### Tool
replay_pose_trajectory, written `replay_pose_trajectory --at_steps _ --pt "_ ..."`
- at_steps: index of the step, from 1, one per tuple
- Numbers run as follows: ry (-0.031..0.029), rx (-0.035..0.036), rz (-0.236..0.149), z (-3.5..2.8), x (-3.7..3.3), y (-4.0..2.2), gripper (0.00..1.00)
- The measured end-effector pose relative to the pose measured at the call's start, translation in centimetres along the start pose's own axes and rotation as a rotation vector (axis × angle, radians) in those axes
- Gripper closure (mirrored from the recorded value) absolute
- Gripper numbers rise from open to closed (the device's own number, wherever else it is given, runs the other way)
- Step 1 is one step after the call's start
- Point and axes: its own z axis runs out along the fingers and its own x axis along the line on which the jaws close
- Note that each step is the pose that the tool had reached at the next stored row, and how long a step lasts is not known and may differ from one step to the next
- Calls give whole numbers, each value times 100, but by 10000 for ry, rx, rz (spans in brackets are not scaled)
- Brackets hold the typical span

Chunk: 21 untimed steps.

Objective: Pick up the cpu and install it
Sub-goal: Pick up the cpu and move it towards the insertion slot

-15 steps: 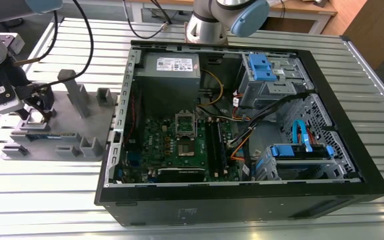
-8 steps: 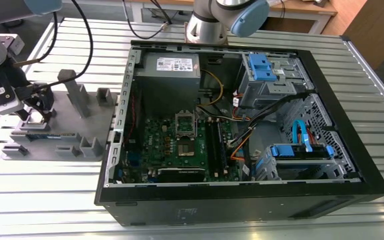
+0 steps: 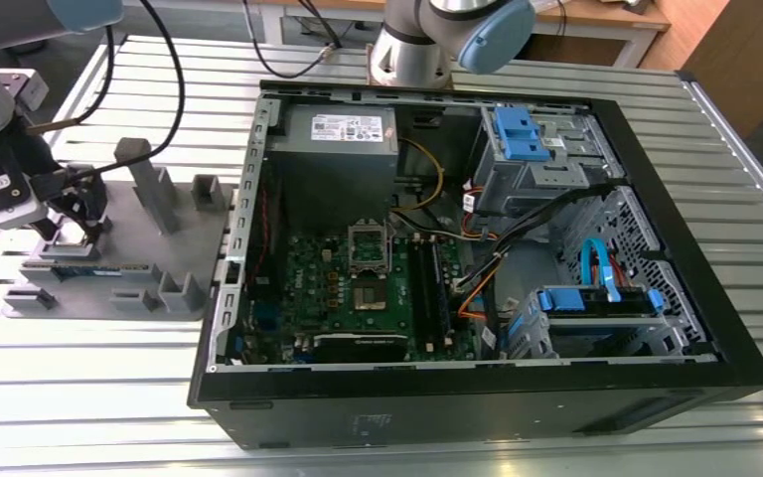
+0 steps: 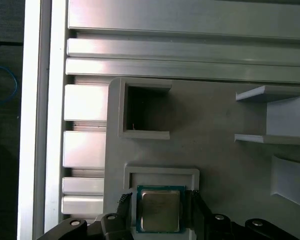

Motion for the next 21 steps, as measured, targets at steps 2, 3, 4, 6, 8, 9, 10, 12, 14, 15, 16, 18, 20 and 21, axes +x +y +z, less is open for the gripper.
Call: replay_pose_trajectory --at_steps 2,3,4,6,8,9,10,12,14,15,16,18,20,21 --pt "2 1 0 2 0 0 41" --pt "2 1 0 3 0 0 41" --pt "1 1 0 6 0 0 41" --pt "0 0 0 12 0 0 41" --pt "1 1 0 13 0 0 41" --pt "1 0 0 14 0 0 41" --pt "-1 0 0 14 0 0 41" --pt "-1 -1 0 8 0 0 41" --pt "-1 0 0 3 0 0 41" --pt "-1 -1 0 3 0 0 41" --pt "0 0 0 1 0 0 41" --pt "0 0 0 1 0 0 41" --pt "0 0 0 0 0 0 41" --pt "0 0 0 0 0 0 41"
